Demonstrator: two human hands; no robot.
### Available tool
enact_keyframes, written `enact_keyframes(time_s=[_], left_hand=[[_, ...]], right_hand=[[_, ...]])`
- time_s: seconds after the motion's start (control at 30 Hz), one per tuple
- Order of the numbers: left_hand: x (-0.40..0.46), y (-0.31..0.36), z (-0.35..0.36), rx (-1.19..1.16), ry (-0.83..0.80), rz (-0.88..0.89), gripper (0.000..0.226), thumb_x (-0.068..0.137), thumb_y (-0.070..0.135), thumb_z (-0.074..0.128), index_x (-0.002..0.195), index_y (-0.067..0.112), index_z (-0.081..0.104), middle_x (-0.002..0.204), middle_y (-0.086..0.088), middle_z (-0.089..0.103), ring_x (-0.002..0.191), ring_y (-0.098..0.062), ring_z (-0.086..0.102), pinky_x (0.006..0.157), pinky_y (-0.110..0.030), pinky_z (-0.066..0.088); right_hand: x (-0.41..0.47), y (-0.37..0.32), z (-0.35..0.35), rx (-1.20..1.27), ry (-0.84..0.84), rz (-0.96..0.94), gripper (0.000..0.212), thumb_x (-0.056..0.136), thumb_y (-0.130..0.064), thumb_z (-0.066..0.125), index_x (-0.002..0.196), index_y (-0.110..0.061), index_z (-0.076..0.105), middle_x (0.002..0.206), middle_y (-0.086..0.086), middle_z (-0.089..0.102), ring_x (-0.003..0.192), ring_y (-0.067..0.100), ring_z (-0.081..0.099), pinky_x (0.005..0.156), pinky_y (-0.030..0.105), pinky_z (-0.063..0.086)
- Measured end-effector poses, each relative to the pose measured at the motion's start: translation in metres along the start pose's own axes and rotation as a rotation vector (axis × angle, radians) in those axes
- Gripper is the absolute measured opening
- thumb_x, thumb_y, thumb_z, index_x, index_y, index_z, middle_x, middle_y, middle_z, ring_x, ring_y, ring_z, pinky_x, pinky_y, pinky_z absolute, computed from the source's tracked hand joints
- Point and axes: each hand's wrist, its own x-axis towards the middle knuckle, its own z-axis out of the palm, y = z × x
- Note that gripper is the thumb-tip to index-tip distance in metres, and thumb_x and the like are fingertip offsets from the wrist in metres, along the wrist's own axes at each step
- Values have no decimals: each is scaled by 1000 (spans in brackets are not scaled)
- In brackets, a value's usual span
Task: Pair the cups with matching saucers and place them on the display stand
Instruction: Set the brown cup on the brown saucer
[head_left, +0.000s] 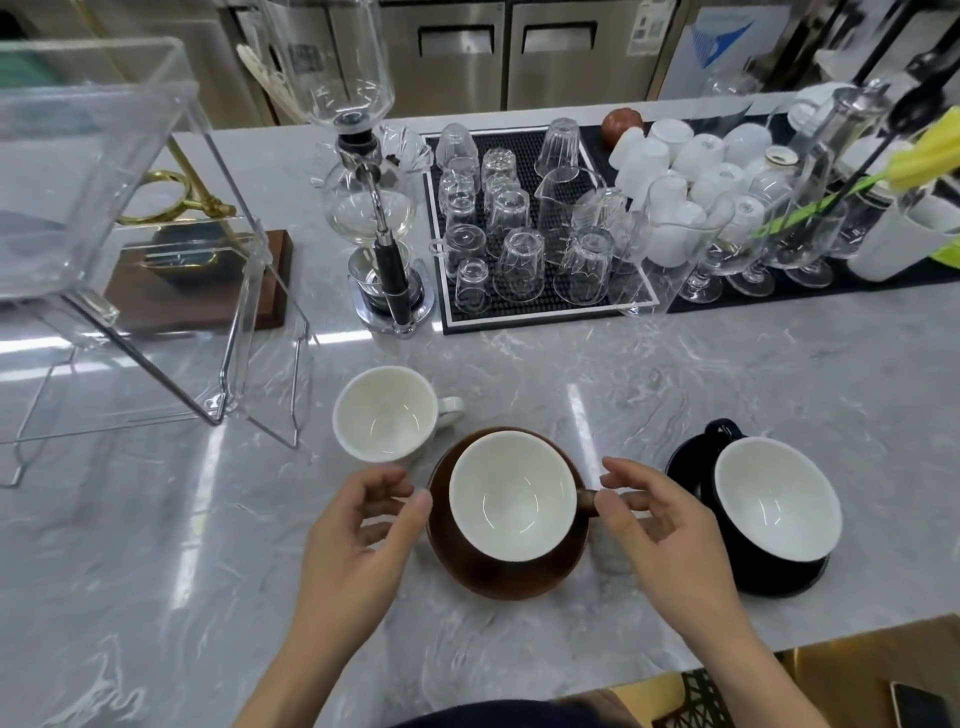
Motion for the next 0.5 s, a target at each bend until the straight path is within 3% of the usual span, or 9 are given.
enact_keyframes(time_s=[0.13, 0.23, 0.33, 0.5], left_hand=[[-1, -4, 4, 36, -55, -135, 36, 73, 50, 79, 102, 31, 70, 93, 3, 77, 79, -1, 72, 69, -24, 52], [-1, -3, 7, 36, -81, -190, 45, 65, 58, 79, 101, 32, 71, 96, 3, 78, 81, 0, 72, 69, -22, 51], [-1, -2, 8, -3, -79, -207, 57, 54, 64, 78, 99, 28, 73, 94, 2, 78, 81, -7, 73, 70, -23, 53], [1, -3, 9, -44, -92, -263, 64, 50, 65, 80, 99, 23, 75, 90, 0, 78, 79, -15, 76, 81, -39, 62]], right_hand=[[2, -3, 6, 26, -55, 79, 52, 67, -64, 66, 112, -39, 67, 99, -15, 74, 93, -2, 68, 71, 8, 52], [4, -6, 10, 28, -72, 111, 56, 62, -66, 68, 112, -40, 66, 100, -25, 71, 94, -2, 67, 71, 10, 54], [5, -9, 11, 6, -75, 133, 62, 59, -66, 70, 114, -38, 65, 99, -24, 71, 93, -4, 66, 69, 10, 54], [6, -13, 11, -33, -103, 155, 74, 56, -70, 70, 120, -35, 65, 97, -27, 71, 88, -4, 68, 70, 17, 51]])
